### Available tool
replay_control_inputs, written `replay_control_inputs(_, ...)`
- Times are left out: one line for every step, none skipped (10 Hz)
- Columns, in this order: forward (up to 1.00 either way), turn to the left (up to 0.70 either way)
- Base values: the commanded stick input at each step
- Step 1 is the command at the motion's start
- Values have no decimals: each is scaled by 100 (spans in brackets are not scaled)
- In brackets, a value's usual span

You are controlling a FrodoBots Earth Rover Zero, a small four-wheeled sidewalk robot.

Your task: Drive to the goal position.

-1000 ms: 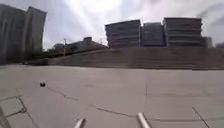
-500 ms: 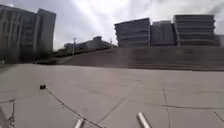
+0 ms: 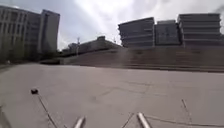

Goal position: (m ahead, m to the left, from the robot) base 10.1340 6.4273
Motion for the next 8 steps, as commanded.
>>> replay_control_inputs(100, 27)
replay_control_inputs(100, 27)
replay_control_inputs(100, 27)
replay_control_inputs(100, 27)
replay_control_inputs(100, 27)
replay_control_inputs(100, 27)
replay_control_inputs(100, 27)
replay_control_inputs(100, 27)
